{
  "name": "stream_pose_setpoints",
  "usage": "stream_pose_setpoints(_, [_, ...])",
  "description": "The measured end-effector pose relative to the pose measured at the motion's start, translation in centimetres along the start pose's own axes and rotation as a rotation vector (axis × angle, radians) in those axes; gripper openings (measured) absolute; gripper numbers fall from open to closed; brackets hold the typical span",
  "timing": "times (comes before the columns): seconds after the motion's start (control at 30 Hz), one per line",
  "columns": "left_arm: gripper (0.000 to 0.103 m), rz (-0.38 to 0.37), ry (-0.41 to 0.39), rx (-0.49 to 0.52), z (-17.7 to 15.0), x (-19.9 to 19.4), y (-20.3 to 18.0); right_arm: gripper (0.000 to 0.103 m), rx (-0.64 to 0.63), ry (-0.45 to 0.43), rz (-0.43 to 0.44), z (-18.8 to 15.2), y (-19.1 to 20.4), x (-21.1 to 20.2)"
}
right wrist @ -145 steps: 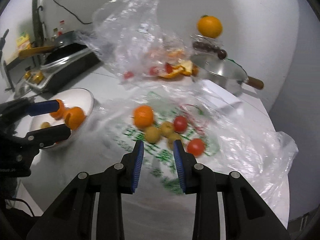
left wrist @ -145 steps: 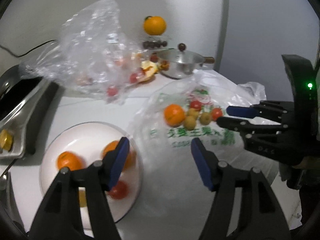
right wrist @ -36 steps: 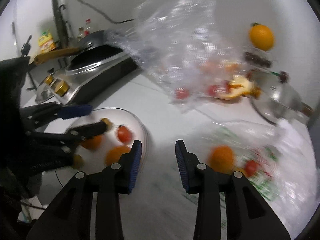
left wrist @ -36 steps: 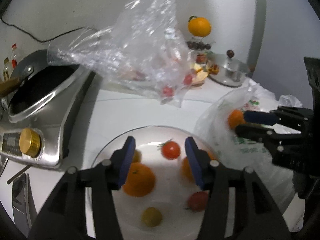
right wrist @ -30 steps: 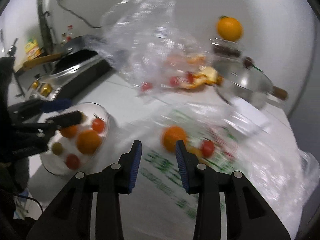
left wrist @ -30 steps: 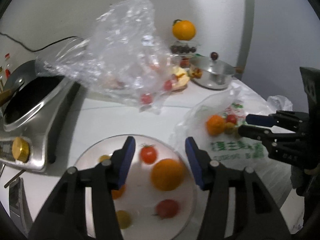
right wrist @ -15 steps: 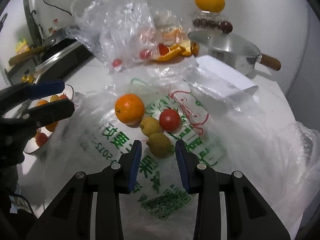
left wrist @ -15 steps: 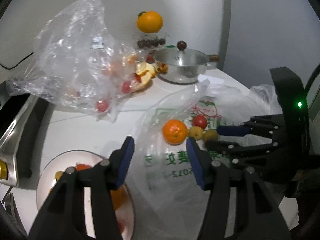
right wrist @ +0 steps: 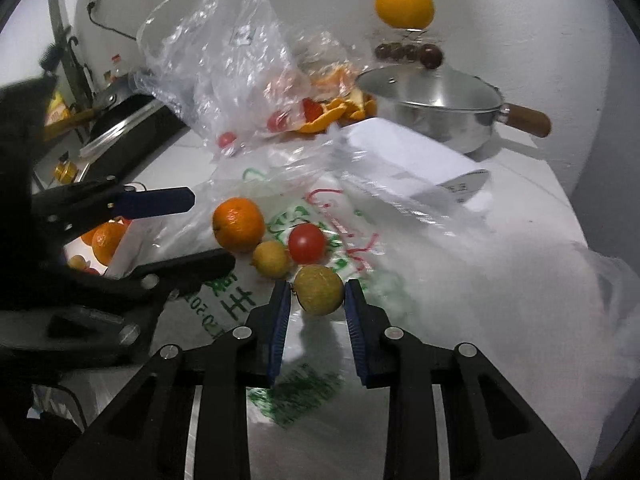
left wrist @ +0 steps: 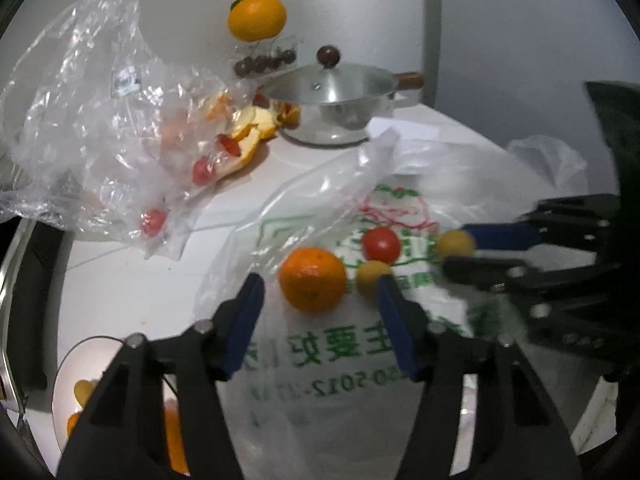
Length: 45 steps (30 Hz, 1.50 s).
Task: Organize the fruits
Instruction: 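Return to the bag and grasp an orange with the left tool while the right grasps a yellow fruit, then carry the orange with the left tool while the right carries the yellow fruit onto the plate, then open both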
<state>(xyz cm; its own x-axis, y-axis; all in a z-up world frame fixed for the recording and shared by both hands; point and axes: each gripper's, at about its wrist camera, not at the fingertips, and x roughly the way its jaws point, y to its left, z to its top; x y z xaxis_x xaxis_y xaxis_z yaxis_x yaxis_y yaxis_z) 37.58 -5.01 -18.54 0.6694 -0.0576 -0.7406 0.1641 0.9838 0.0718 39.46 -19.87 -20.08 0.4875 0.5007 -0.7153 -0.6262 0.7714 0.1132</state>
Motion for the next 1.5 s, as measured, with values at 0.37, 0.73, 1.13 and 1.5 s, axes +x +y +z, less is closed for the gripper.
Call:
stream_pose_setpoints(0.37, [0.042,-0.017,0.028,0.009,0.6,2.2,0.0,0.03,0.026,-0.01,-0.012,-0.5,-1.6,-0.6])
stream_pose_setpoints(0.73, [0.042,-0.074,-0.031,0.007,-0.6,-2.8,-0.4,0.03,-0.002,-0.04,-0.032,-0.2,1.0,-2.3])
stream_pose_setpoints(1.13, [0.042,-0.032,-0.097,-0.072,-4.8,-9.4,4.8,0.03,-0.072,-0.073,-0.002,0.9,7.8,-3.3])
stream_pose_setpoints(1.5, [0.042,0.088,-0.098,-0.181,-10.9,-13.2,12.8,0.03,-0.169,-0.05,0.093,1.9,16.7,-0.6])
